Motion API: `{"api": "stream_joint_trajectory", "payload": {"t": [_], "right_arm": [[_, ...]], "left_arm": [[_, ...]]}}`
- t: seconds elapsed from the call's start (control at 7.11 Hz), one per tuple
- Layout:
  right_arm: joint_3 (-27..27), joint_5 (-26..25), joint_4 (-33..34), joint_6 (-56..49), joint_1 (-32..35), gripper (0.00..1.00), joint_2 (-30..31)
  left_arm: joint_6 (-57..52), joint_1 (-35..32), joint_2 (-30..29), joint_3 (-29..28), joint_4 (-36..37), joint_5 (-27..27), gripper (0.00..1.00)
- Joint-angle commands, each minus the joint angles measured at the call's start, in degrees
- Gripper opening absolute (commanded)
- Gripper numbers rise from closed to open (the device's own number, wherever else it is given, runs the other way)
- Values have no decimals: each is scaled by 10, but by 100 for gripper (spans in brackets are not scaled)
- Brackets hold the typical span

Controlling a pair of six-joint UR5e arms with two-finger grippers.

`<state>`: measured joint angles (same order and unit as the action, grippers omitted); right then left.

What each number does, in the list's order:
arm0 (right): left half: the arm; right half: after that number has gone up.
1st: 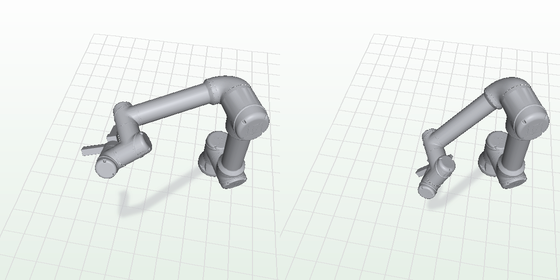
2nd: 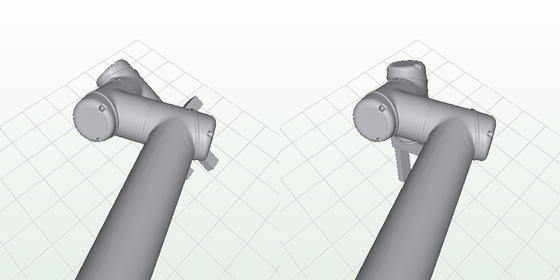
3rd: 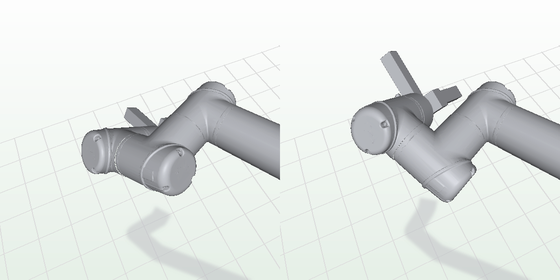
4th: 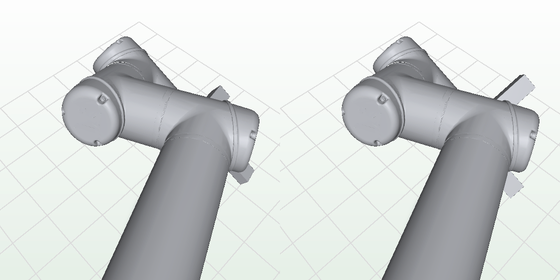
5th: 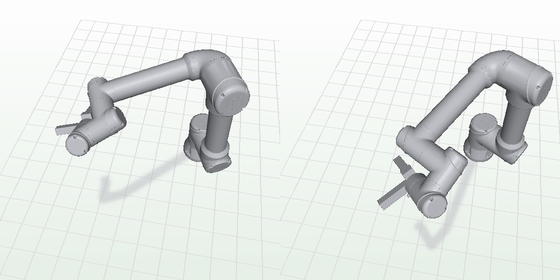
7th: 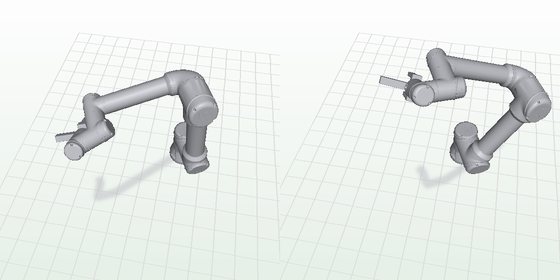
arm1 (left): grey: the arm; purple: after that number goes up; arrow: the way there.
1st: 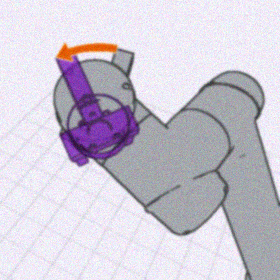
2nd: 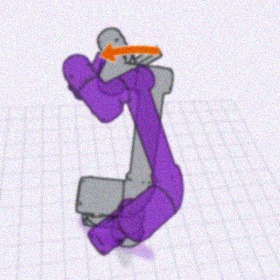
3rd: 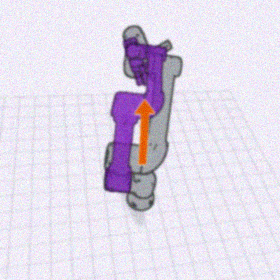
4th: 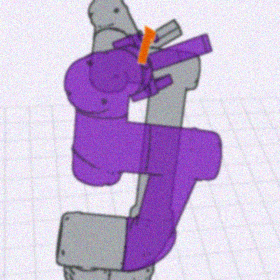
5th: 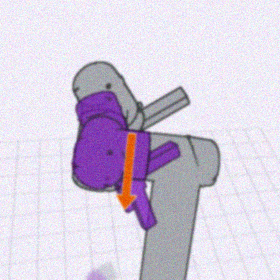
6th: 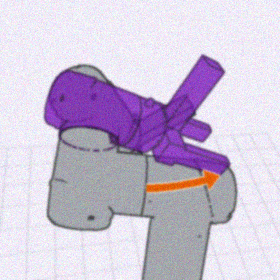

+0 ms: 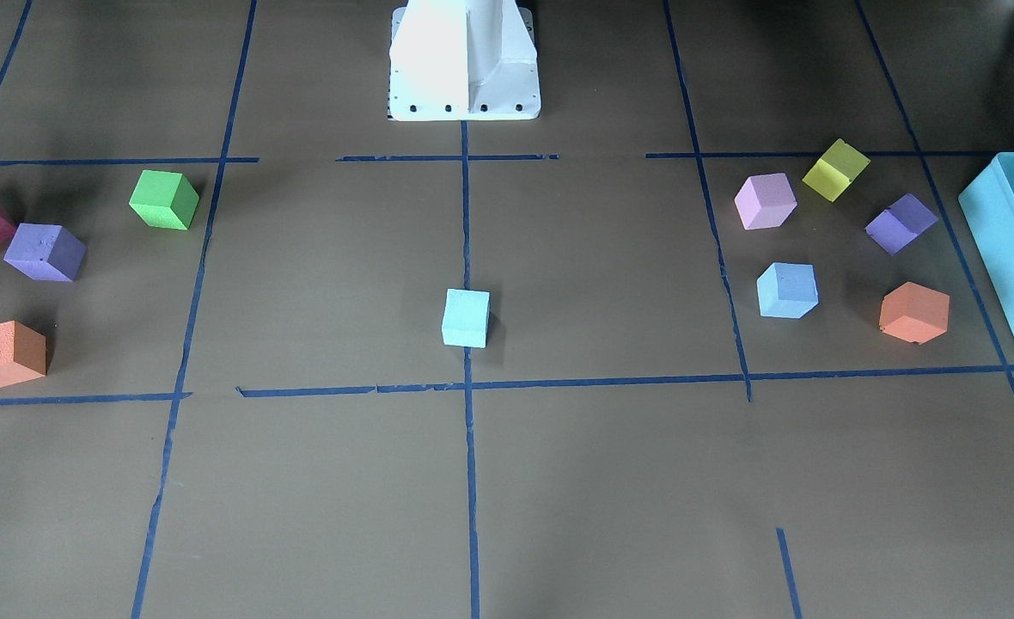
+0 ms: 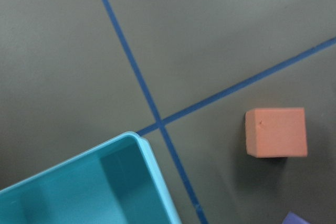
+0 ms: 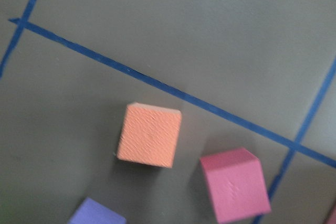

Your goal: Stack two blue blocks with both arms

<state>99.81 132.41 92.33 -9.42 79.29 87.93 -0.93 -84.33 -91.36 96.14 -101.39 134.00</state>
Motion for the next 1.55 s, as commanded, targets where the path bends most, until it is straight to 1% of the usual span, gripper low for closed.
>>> {"api": "stream_joint_trajectory", "payload": {"t": [0.0,0.14,0.28,0.42,0.56,0.7,0.84,1.27,1.41], "right_arm": [[5,-2,-2,-54,77,100,99],[13,-2,-12,-49,79,100,123],[12,-2,-28,-24,79,100,123],[11,-1,-35,-18,78,100,122],[11,-1,-35,-18,78,100,122],[11,-1,-35,-18,78,100,122],[11,-1,-35,-19,78,100,122],[8,-2,-35,-19,78,100,122],[8,-2,-35,-19,78,100,122]], "left_arm": [[91,52,-17,16,-11,-1,100],[108,91,-15,40,-34,-1,100],[168,141,-15,50,-36,-7,100],[241,183,-15,53,-58,-25,100],[319,228,-15,51,-100,-79,100],[392,288,-21,49,-112,-121,100],[414,317,-34,42,-112,-147,100],[421,343,-34,37,-112,-147,100],[440,350,-36,34,-112,-147,100]]}}
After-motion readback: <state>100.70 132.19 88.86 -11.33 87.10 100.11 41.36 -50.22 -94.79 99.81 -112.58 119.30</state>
